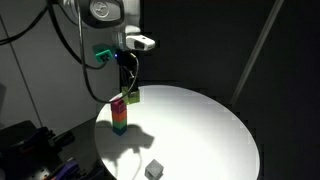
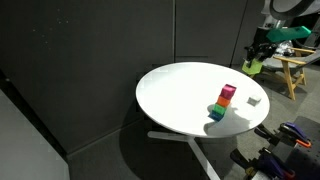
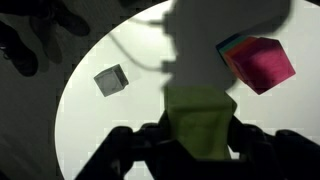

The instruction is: Place the yellow cube on the grey cube

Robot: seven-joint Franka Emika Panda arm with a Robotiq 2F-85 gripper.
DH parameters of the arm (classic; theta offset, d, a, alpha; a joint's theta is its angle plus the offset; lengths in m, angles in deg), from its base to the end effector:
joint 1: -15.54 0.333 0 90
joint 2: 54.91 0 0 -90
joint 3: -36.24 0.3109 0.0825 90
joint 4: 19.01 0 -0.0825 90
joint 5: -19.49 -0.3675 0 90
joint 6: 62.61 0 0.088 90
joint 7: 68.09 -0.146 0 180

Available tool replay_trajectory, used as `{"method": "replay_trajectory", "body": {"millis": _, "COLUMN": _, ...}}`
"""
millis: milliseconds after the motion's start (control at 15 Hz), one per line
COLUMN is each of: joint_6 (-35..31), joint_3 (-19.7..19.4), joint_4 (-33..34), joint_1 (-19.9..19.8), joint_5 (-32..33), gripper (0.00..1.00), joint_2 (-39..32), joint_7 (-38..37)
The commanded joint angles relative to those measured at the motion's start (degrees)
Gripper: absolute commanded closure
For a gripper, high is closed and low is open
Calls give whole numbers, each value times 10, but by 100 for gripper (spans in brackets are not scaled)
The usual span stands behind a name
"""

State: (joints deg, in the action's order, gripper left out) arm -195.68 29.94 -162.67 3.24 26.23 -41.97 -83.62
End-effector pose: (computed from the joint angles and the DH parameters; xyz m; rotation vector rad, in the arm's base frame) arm 0.4131 -0.1435 0.3345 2.9757 -0.7833 0.0600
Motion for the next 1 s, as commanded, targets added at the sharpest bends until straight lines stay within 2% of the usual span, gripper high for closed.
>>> {"method": "replay_trajectory", "body": {"millis": 0, "joint_6": 1, "joint_3": -2, "joint_4": 0, "joint_1": 3, "joint_5": 0, "gripper": 50, "joint_2": -1, "joint_7": 0}}
{"method": "replay_trajectory", "body": {"millis": 600, "joint_6": 1, "joint_3": -2, "joint_4": -1, "joint_1": 3, "joint_5": 0, "gripper": 50, "joint_2": -3, "joint_7": 0}}
{"method": "replay_trajectory", "body": {"millis": 667, "joint_6": 0, "joint_3": -4, "joint_4": 0, "joint_1": 3, "joint_5": -3, "gripper": 75, "joint_2": -3, "joint_7": 6}}
{"method": "replay_trajectory", "body": {"millis": 933, "joint_6": 6, "joint_3": -18, "joint_4": 14, "joint_1": 1, "joint_5": -19, "gripper": 75, "joint_2": -5, "joint_7": 31}}
